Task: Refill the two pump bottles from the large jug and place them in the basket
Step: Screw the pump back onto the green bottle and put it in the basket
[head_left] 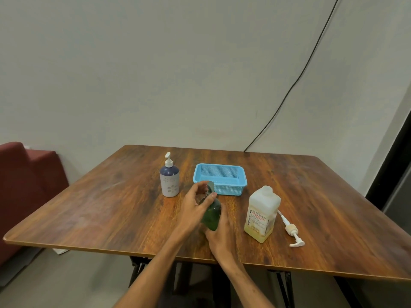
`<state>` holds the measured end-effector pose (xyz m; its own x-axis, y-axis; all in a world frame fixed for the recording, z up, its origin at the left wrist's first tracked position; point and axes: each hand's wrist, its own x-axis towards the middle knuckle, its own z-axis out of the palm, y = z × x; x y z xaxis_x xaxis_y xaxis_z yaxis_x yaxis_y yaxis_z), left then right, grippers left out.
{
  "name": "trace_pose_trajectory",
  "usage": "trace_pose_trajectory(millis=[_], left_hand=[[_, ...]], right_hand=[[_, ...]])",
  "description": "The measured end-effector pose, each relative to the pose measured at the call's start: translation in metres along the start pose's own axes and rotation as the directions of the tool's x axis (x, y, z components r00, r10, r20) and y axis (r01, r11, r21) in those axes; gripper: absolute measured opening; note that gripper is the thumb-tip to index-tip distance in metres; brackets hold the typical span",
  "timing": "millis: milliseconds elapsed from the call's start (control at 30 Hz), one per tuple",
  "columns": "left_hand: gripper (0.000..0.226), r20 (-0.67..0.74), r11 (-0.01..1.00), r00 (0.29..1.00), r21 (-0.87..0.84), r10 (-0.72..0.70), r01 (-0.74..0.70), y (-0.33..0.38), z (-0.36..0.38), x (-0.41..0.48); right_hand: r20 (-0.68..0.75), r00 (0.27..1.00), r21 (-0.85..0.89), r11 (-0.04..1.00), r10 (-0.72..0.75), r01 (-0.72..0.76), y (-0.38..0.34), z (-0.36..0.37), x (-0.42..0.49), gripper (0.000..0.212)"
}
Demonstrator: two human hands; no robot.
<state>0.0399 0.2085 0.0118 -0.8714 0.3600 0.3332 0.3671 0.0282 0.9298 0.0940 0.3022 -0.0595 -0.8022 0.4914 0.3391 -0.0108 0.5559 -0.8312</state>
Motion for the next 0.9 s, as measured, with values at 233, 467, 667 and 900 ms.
trace_pose_trajectory(millis=[233,467,667,900], left_hand=[[0.023,-0.093,0.994,0.993,0.091,0.076,-0.068,0.000,0.001,0.002],[0.034,0.071,0.997,0.997,-0.076,-0.028,0.033,0.000,-0.002,-0.005],[0.034,-0.182,0.996,0.982,0.078,0.054,-0.040,-0.006,0.013,-0.006],[0.047,0.046,0.999,0.999,-0.048,0.008,-0.006,-0.011,-0.001,-0.005]], right_hand=[[-0.007,1.000,0.005,1.000,0.010,-0.010,0.003,0.001,0.001,0.082],[-0.003,1.000,-0.017,1.000,0.026,-0.026,0.005,0.004,0.002,0.083],[-0.004,1.000,-0.021,0.999,0.025,-0.025,0.008,0.005,0.002,0.079],[0.002,1.000,-0.017,1.000,0.016,-0.016,0.009,0.005,0.003,0.082]])
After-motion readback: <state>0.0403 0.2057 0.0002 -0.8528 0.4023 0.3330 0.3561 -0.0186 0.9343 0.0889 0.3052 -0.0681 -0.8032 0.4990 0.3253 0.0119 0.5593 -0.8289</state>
